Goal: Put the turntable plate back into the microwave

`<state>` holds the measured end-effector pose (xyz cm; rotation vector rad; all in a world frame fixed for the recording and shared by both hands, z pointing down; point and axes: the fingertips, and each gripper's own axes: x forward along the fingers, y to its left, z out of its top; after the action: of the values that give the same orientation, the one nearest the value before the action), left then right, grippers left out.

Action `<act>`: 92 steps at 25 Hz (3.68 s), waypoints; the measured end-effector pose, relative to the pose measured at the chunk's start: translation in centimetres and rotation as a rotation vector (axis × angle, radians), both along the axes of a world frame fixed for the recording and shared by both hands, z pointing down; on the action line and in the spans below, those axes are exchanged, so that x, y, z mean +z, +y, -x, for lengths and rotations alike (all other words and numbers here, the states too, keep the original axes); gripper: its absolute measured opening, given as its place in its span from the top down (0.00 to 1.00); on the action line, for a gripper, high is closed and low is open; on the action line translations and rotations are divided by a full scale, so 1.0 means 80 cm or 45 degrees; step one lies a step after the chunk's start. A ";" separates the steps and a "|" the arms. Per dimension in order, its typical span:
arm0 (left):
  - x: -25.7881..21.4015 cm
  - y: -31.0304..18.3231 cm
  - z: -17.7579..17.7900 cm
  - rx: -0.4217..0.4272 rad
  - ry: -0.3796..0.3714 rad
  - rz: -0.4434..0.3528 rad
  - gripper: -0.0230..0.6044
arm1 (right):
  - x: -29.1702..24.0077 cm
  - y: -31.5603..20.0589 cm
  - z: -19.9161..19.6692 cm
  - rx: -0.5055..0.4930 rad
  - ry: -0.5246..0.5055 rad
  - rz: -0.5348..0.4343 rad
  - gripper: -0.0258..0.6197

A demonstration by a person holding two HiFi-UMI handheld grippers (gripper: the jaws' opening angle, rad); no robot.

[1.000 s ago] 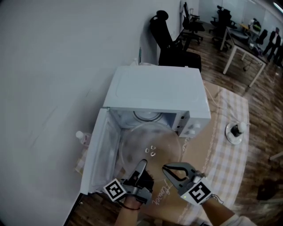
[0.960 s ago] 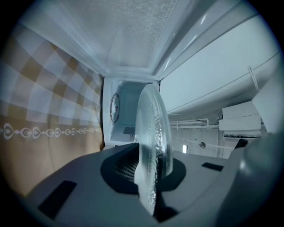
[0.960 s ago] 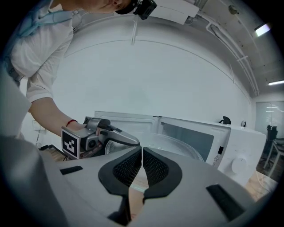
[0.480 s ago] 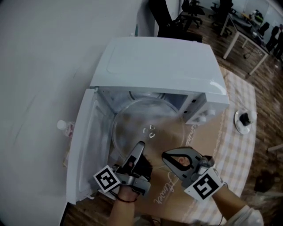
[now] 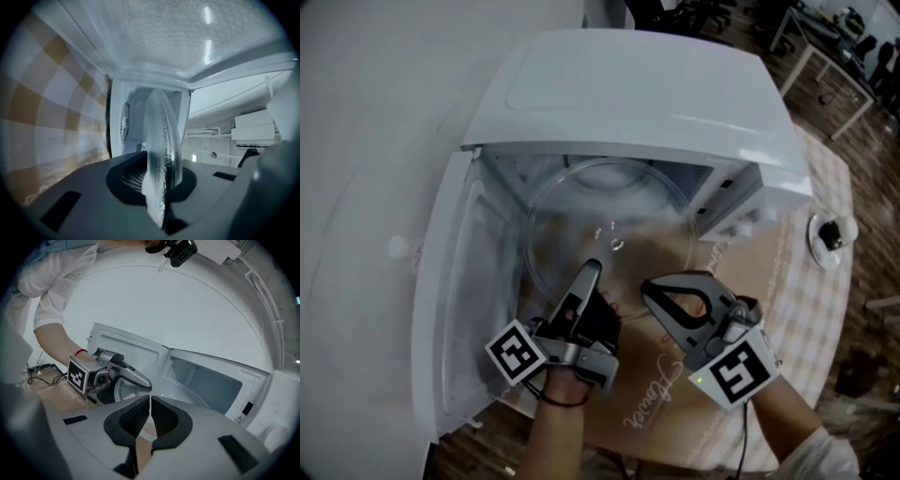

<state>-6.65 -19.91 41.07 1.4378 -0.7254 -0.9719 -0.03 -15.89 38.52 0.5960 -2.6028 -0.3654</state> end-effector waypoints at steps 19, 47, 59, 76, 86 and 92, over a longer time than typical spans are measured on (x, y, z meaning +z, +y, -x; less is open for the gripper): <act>0.006 -0.043 0.003 0.040 -0.054 -0.021 0.93 | 0.011 -0.043 0.001 0.086 -0.088 0.013 0.91; 0.046 -0.099 0.011 0.111 -0.073 -0.007 0.93 | 0.046 -0.046 0.012 0.045 0.227 -0.171 0.90; 0.045 -0.102 0.009 0.114 -0.062 -0.002 0.93 | 0.063 -0.041 0.006 0.005 0.664 -0.429 0.77; 0.045 -0.110 0.001 0.125 -0.076 0.028 0.93 | 0.077 -0.055 0.016 0.028 0.771 -0.492 0.85; 0.041 -0.157 -0.007 0.115 -0.044 0.057 0.93 | 0.066 -0.103 0.006 0.127 0.795 -0.484 0.86; 0.036 -0.170 -0.009 0.112 -0.064 0.049 0.93 | 0.065 -0.117 0.005 0.154 0.770 -0.472 0.86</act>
<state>-5.93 -33.55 43.94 1.4525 -0.7081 -0.8529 -0.40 -25.26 43.69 0.6387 -1.9228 -0.8520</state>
